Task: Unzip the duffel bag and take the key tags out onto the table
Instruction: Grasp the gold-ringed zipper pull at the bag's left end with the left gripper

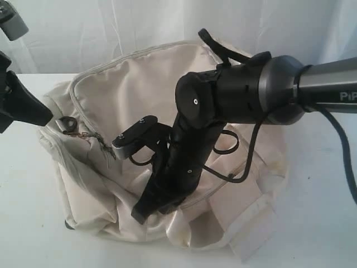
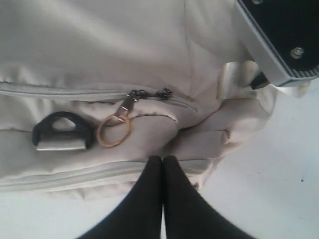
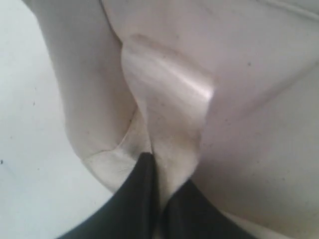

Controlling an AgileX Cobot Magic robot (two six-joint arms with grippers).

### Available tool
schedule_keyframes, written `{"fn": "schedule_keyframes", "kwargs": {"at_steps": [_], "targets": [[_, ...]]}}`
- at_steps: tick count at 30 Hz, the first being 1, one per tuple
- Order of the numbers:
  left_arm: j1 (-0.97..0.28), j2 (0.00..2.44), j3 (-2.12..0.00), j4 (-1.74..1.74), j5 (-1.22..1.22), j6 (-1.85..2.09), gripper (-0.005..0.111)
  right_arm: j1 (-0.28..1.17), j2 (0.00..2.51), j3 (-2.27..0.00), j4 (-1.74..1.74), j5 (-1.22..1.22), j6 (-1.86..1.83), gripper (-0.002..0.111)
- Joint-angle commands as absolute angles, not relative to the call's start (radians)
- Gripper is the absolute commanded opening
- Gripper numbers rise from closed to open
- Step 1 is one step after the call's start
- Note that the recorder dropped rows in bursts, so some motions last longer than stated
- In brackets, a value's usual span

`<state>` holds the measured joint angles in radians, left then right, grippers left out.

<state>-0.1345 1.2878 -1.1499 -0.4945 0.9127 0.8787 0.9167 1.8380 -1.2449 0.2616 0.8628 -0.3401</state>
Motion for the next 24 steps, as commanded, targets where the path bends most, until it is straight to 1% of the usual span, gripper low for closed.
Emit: {"fn": "schedule_keyframes", "kwargs": {"at_steps": [1, 5, 10, 12, 15, 17, 19, 21, 24], "targets": [[-0.130, 1.280, -1.140, -0.508, 0.911, 0.894, 0.000, 0.918, 1.803, -1.231, 0.326, 1.037, -0.333, 0.000], [-0.130, 1.280, -1.140, -0.508, 0.919, 0.894, 0.000, 0.918, 1.764, -1.229, 0.346, 1.049, -0.331, 0.000], [-0.130, 1.280, -1.140, -0.508, 0.925, 0.925, 0.001, 0.918, 1.715, -1.172, 0.370, 1.040, -0.331, 0.000], [-0.130, 1.282, -1.133, -0.508, 0.937, 0.968, 0.008, 0.918, 1.701, -1.143, 0.370, 1.022, -0.331, 0.000], [-0.130, 1.282, -1.090, -0.511, 0.926, 1.036, 0.024, 0.918, 1.694, -1.106, 0.388, 1.026, -0.336, 0.000], [-0.130, 1.282, -1.048, -0.526, 0.880, 1.129, 0.036, 0.918, 1.694, -1.089, 0.401, 1.028, -0.338, 0.000], [-0.130, 1.282, -1.008, -0.569, 0.811, 1.232, 0.045, 0.918, 1.694, -1.079, 0.401, 1.022, -0.353, 0.000], [-0.130, 1.282, -0.974, -0.641, 0.741, 1.366, 0.049, 0.918, 1.694, -1.078, 0.396, 1.020, -0.363, 0.000], [-0.135, 1.282, -0.908, -0.821, 0.726, 1.620, 0.050, 0.918, 1.694, -1.078, 0.390, 0.982, -0.363, 0.000]]}}
